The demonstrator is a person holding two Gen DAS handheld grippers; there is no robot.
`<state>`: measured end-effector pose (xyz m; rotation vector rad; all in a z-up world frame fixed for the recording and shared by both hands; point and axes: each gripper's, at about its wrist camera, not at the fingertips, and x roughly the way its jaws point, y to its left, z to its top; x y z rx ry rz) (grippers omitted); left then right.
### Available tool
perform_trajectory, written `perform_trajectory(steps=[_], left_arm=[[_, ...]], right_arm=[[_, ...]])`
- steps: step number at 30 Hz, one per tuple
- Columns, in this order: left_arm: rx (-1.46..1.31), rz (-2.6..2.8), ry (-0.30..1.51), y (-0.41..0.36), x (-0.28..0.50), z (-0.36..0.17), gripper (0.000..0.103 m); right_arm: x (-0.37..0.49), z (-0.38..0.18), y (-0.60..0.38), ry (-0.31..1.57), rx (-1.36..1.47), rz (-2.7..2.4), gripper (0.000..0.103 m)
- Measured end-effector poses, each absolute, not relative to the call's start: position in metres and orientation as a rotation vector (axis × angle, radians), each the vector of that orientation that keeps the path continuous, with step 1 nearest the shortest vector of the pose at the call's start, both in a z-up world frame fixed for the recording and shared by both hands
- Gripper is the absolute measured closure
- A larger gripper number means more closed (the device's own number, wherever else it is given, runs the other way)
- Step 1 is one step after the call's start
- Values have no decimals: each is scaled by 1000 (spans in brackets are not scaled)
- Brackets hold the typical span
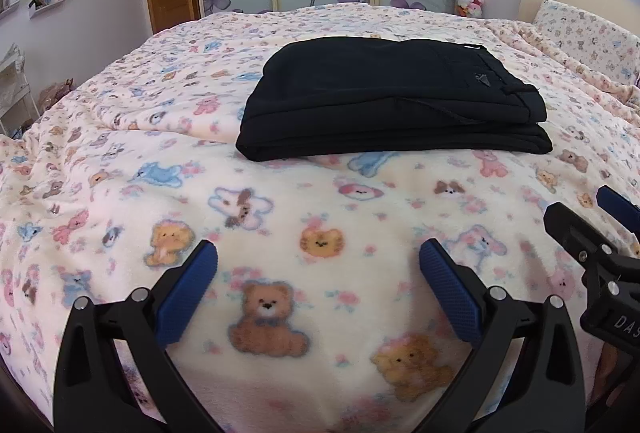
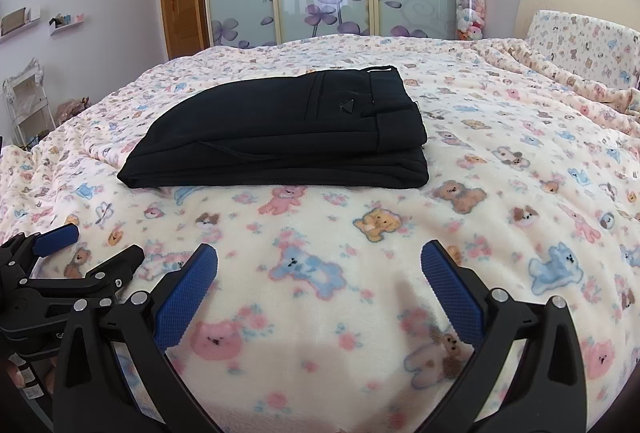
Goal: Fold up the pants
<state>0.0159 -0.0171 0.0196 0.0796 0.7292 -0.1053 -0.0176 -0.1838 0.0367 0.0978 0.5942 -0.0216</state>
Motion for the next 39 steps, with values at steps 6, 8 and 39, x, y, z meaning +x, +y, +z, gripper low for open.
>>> perform_trajectory(steps=[6, 8, 39], left_arm=[[81, -107, 730, -16, 17, 19, 2], [81, -106, 730, -17, 17, 19, 2], [99, -103, 723, -15, 16, 17, 2]], right_arm=[[-18, 36, -184, 594, 98, -22, 1], [-18, 37, -184, 594, 98, -22, 1], [-17, 37, -186, 596, 100, -20, 1]])
